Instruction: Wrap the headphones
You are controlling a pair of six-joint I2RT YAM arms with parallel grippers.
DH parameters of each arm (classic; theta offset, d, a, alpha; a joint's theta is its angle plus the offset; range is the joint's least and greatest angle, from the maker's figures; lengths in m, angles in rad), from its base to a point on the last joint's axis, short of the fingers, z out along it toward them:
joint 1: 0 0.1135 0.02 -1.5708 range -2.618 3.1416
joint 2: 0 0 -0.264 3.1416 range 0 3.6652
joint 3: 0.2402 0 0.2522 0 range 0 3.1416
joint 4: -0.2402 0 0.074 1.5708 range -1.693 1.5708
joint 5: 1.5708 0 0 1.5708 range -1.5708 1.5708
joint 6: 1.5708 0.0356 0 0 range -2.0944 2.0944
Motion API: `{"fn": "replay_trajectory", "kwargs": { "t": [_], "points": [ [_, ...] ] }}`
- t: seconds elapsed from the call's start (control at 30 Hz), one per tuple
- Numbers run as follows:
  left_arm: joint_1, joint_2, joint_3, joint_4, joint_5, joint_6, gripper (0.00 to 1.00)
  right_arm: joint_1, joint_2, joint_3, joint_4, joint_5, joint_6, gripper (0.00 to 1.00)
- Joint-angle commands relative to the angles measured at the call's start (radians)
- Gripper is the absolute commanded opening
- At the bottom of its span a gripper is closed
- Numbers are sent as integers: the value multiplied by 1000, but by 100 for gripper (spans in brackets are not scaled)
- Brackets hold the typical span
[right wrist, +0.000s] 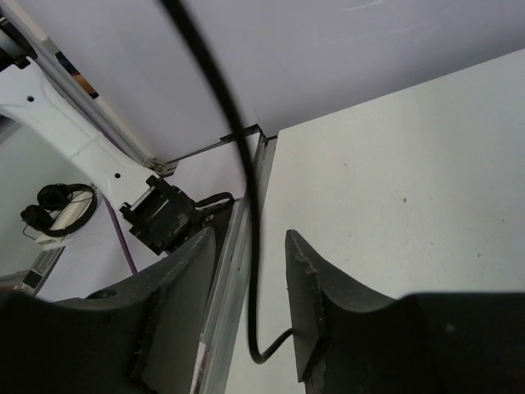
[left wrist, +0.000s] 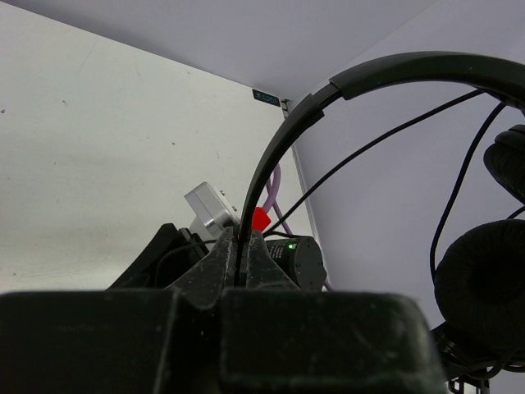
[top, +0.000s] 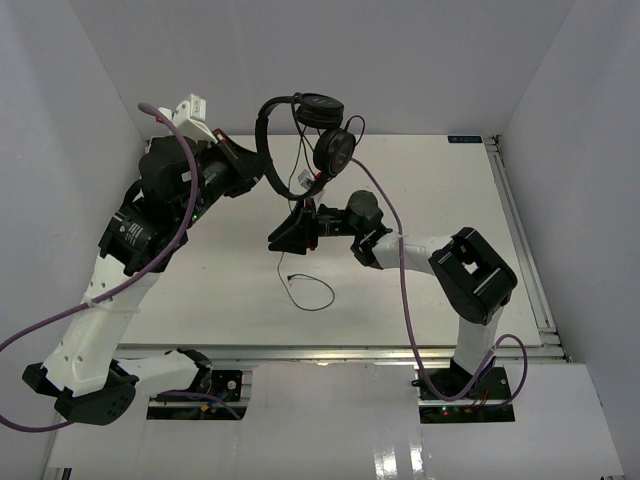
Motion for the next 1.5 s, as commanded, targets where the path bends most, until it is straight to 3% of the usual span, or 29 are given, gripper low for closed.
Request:
{"fn": "replay_trajectory", "kwargs": {
  "t": [0.0, 0.17, 0.33, 0.43, 0.57, 0.73, 1.03, 1.17, 1.47],
  "points": [
    [-5, -15, 38, 22, -26, -14, 0, 17, 3, -12, 55, 41, -29, 39],
    [-5, -35, 18, 38, -89, -18, 0, 19, -17, -75, 170, 49, 16, 21],
    [-5, -60, 7, 67, -163, -30, 0, 24, -43, -93, 191, 32, 8, 10],
    [-5, -69, 1, 76, -216, -23, 0, 25, -74, -118, 175, 26, -17, 8],
    [-5, -45, 27, 44, -324, 32, 0, 24, -187, -165, -15, -4, -186, 8],
    [-4, -24, 49, 1, -460, 104, 0, 30, -329, -162, -489, 0, -514, 8],
    [-2, -23, 1, -14, -585, 200, 0, 84, -545, -19, -1227, 257, -1193, 8],
    [-1, -23, -75, -18, -606, 230, 0, 84, -599, -46, -1307, 413, -1390, 8],
    [24, 41, -257, 47, -584, 261, 0, 96, -645, 40, -1375, 616, -1562, 8]
  ]
}}
